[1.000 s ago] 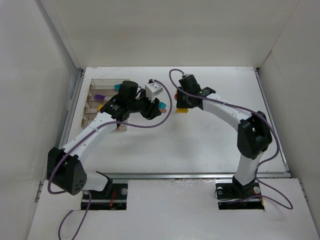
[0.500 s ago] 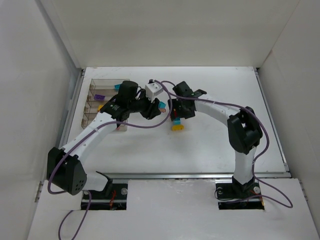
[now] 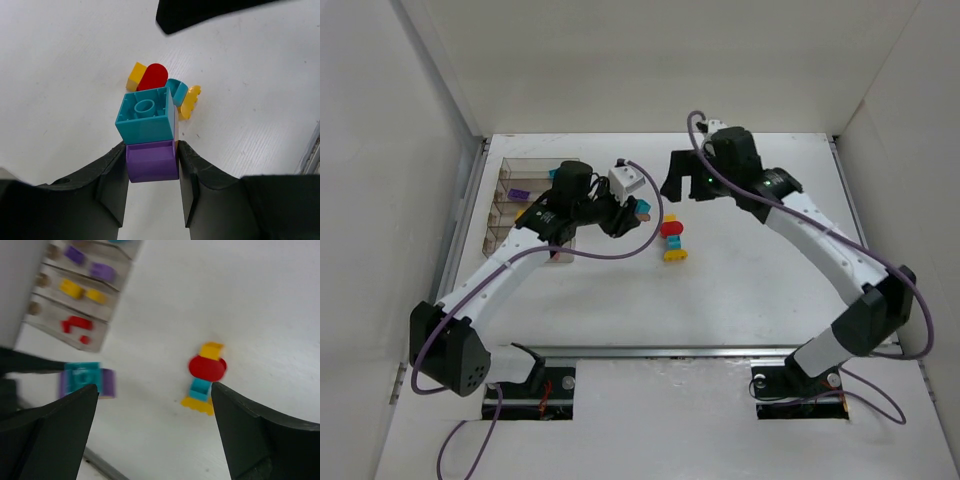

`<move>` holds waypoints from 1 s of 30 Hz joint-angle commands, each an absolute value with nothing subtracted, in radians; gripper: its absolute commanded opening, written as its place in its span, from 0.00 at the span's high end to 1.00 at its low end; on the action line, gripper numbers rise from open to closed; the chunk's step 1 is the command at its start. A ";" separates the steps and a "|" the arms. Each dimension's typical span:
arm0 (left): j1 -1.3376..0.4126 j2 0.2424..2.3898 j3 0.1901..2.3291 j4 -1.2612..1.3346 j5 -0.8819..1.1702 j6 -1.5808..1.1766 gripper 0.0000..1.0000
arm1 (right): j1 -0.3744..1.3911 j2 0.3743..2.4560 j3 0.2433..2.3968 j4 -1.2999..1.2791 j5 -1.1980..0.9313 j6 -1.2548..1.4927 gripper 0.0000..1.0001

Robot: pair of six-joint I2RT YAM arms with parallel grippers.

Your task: Sort the legos into containers by color

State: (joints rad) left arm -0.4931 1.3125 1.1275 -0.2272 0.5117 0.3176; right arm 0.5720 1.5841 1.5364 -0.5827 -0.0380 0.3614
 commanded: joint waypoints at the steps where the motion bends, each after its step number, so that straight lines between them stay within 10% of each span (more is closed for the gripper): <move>1: -0.489 1.269 1.135 -0.181 0.543 0.356 1.00 | 0.572 1.558 1.558 -0.446 -0.263 0.335 0.00; 16: -0.499 1.269 1.144 -0.163 0.543 0.356 1.00 | 0.600 1.661 1.572 -0.301 -0.569 0.385 0.20; 28: -0.499 1.269 1.135 -0.141 0.465 0.327 1.00 | 0.600 1.698 1.572 -0.301 -0.635 0.397 1.00; 30: -0.499 1.269 1.135 -0.150 0.456 0.327 1.00 | 0.600 1.698 1.572 -0.301 -0.635 0.407 1.00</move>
State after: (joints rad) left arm -0.4953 1.3033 1.1275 -0.2085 0.4816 0.3386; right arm 0.5842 1.7020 1.5566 -0.3424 -0.5579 0.4034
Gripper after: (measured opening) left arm 0.348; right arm 0.427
